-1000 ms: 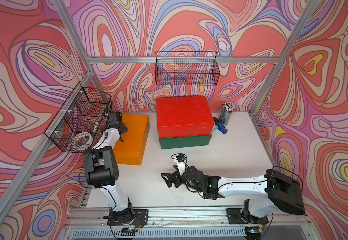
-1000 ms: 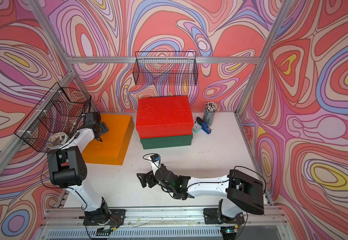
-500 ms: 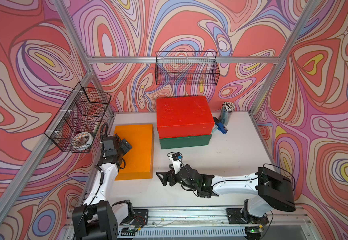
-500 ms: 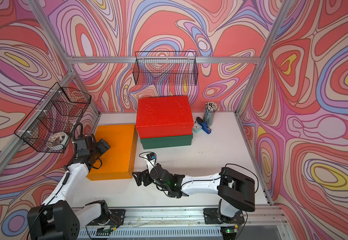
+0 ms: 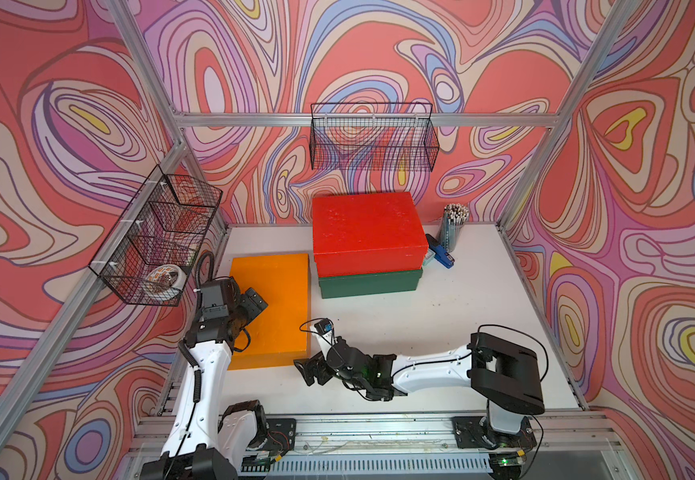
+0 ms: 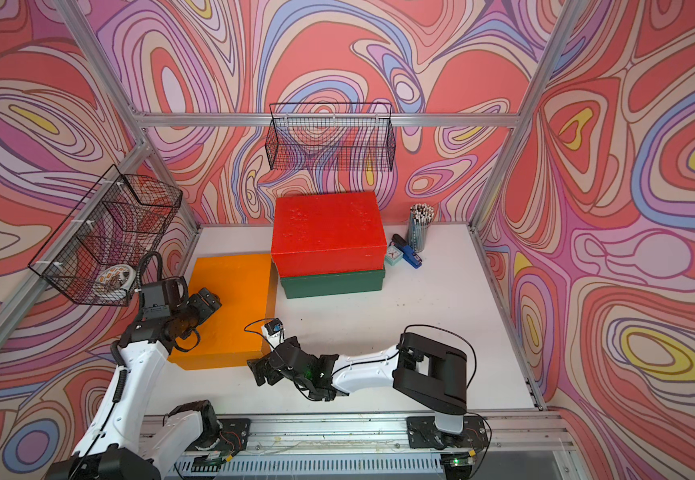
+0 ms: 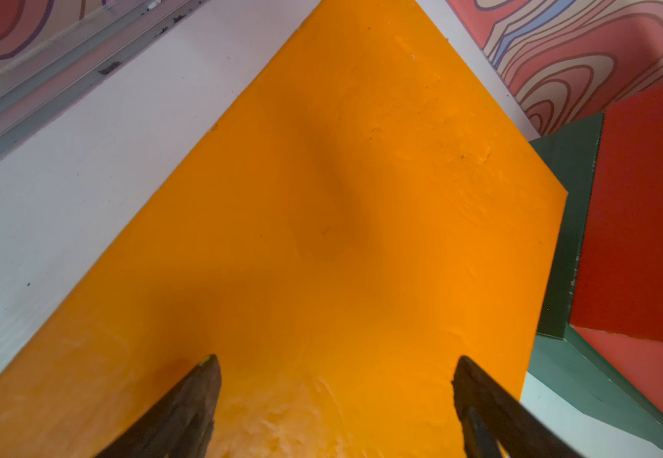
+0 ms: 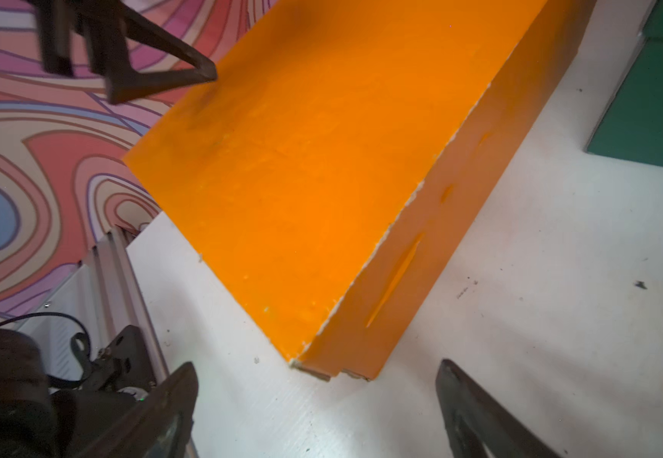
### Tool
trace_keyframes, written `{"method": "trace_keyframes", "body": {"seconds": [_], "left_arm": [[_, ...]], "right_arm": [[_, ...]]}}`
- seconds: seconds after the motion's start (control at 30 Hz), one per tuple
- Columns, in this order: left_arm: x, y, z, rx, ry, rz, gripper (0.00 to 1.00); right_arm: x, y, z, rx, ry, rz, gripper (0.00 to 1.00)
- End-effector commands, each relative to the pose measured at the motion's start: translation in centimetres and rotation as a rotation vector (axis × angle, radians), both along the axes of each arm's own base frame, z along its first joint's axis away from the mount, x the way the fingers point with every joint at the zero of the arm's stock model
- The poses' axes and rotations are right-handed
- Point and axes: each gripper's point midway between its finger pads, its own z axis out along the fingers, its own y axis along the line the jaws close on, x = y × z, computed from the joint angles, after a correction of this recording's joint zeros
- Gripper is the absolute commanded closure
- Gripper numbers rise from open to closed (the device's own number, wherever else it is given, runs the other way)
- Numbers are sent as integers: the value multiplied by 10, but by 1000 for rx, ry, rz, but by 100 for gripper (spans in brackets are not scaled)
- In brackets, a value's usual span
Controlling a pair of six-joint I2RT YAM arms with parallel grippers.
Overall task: Stack the shoeboxes
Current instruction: Move the shoebox to the center of the board.
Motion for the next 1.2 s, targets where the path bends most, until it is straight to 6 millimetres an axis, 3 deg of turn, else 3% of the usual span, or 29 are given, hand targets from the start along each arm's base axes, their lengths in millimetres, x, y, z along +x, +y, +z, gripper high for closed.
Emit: {"method": "trace_keyframes", "body": {"seconds": [0.0, 0.13, 0.3, 0.47, 0.77, 0.97, 1.17], "left_arm": [[10, -4, 22, -27, -21, -22, 8], [50, -8, 54, -4, -68, -88, 8], [110, -9, 66, 42, -78, -149, 8], [168, 14, 56, 150, -44, -137, 8], [261, 35, 28, 296, 54, -183, 9], [280, 52, 0, 382, 148, -171, 9], [265, 59, -34, 424, 257, -165, 10]], "right_arm": [[15, -9, -14, -84, -28, -81, 5], [30, -21, -21, -98, -14, -148, 5], [57, -47, -32, -65, 68, -219, 6], [68, -56, -36, -63, 93, -236, 6], [56, -42, -29, 3, 104, -140, 8], [49, -25, -34, 19, 123, -85, 9], [55, -28, -34, 9, 134, -117, 9]]}}
